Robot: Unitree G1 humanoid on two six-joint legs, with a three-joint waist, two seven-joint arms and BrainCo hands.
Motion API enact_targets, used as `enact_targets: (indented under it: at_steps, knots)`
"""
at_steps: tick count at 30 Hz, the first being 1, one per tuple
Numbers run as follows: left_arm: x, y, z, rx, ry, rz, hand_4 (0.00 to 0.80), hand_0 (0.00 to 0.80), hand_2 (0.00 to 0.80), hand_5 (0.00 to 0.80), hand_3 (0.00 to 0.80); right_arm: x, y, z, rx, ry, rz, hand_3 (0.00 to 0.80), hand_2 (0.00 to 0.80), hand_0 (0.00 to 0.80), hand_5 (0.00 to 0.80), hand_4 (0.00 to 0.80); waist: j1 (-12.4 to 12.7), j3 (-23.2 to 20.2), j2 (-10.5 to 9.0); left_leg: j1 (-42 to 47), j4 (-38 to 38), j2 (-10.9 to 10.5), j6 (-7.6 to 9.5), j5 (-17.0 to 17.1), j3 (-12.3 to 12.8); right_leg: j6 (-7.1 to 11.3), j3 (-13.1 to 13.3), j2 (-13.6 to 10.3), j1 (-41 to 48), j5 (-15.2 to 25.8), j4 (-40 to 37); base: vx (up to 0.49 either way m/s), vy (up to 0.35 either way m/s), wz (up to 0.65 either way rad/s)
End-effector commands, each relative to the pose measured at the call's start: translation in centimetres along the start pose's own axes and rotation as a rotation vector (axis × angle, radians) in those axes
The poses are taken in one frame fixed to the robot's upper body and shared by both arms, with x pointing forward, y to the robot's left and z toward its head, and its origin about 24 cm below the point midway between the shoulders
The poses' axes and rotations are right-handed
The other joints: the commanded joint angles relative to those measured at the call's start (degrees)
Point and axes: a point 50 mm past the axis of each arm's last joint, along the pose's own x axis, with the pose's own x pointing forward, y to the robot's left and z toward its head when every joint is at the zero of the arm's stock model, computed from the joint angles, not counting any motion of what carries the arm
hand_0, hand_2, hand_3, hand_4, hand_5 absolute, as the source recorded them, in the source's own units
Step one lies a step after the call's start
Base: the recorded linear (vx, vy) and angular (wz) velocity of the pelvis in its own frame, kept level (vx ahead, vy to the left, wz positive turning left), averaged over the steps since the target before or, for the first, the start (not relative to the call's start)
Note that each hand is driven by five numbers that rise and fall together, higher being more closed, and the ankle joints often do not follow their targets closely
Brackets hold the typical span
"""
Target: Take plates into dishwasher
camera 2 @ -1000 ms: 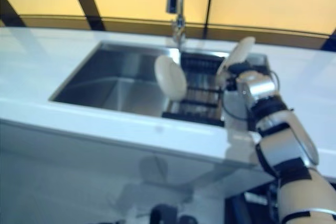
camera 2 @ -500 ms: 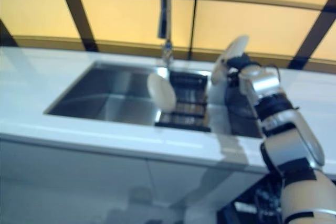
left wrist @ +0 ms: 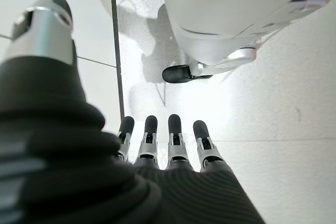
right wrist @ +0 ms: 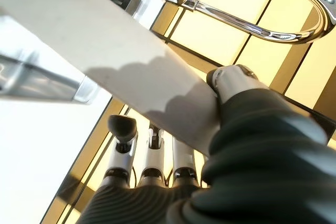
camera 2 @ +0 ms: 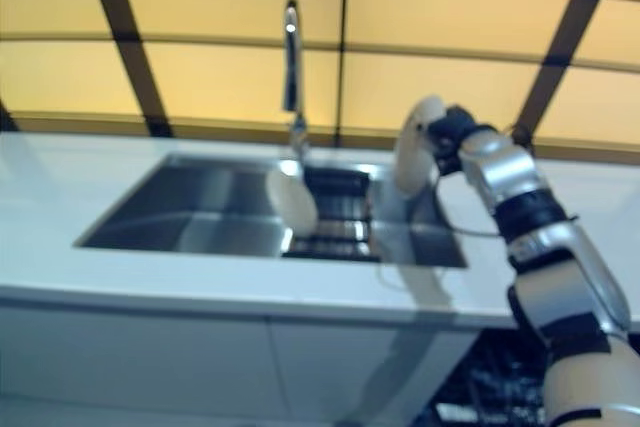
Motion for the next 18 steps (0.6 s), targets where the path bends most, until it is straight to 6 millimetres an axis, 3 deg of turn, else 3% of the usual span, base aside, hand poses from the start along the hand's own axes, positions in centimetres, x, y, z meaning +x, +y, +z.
enact_targets:
  at_steps: [1,18]
  knots:
    - [-0.4,2.5,0.9,0.056,-0.014,0.085,0.000,0.000,0.000,0.000,0.000,-1.3,-3.2,2.2,-0.146,-0.108,-0.060,0.800,0.800,0.800,0.800,0.800,-0.9,-0.5,-3.07,2.8,-0.1,-0.6,-0.21,-5.2,1.9,5.79,1.7,-4.9,1.6,0.5,0.1,-0.062,-0.011,-0.26]
    - [-0.6,3.5,1.0,0.054,-0.072,0.091,0.000,0.000,0.000,0.000,0.000,-3.9,-7.7,-2.2,-0.182,-0.010,-0.045,0.800,0.800,0.800,0.800,0.800,-6.7,-1.2,-3.36,4.2,-0.1,0.0,0.64,-5.7,6.0,6.33,7.5,-3.6,-0.7,1.5,0.8,-0.026,-0.006,-0.21]
